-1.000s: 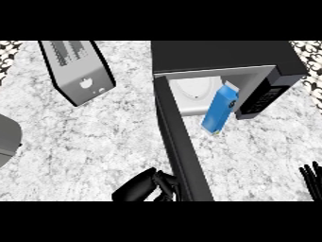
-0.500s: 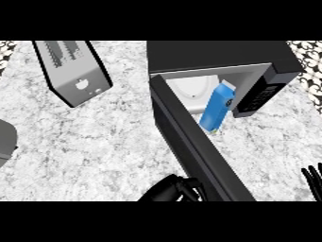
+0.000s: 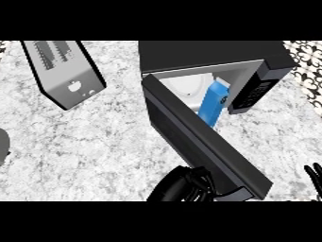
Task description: Pick up the milk, place it into the microwave and close the microwave
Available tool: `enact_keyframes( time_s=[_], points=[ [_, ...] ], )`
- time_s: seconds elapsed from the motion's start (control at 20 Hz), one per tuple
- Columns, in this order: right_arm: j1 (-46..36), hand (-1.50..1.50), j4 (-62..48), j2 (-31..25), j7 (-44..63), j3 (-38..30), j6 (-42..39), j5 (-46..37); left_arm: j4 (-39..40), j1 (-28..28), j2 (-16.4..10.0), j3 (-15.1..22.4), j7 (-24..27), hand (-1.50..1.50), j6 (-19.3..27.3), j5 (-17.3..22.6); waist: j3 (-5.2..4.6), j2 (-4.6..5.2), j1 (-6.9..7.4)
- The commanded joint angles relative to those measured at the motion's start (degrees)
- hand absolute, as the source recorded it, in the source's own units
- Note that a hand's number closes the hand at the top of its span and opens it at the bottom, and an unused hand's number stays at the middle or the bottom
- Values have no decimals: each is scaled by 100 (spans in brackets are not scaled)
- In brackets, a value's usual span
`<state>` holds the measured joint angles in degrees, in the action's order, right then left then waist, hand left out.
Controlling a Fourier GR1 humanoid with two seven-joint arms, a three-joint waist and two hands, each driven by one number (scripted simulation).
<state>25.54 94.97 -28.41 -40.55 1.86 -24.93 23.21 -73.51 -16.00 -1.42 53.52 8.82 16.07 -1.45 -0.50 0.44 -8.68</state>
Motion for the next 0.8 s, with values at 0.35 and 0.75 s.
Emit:
enact_keyframes(
  time_s=[0.35,0.75],
  points=[
    [258,-150,1265,-374,635,-24,-155,751,401,-1252,138,178,-34,150,1372,1078,-2,96,-248],
    [437,-150,1756,-584,956,-148,-110,1074,923,-2331,140,-184,-17,150,1826,1805,5,176,-453]
  ],
)
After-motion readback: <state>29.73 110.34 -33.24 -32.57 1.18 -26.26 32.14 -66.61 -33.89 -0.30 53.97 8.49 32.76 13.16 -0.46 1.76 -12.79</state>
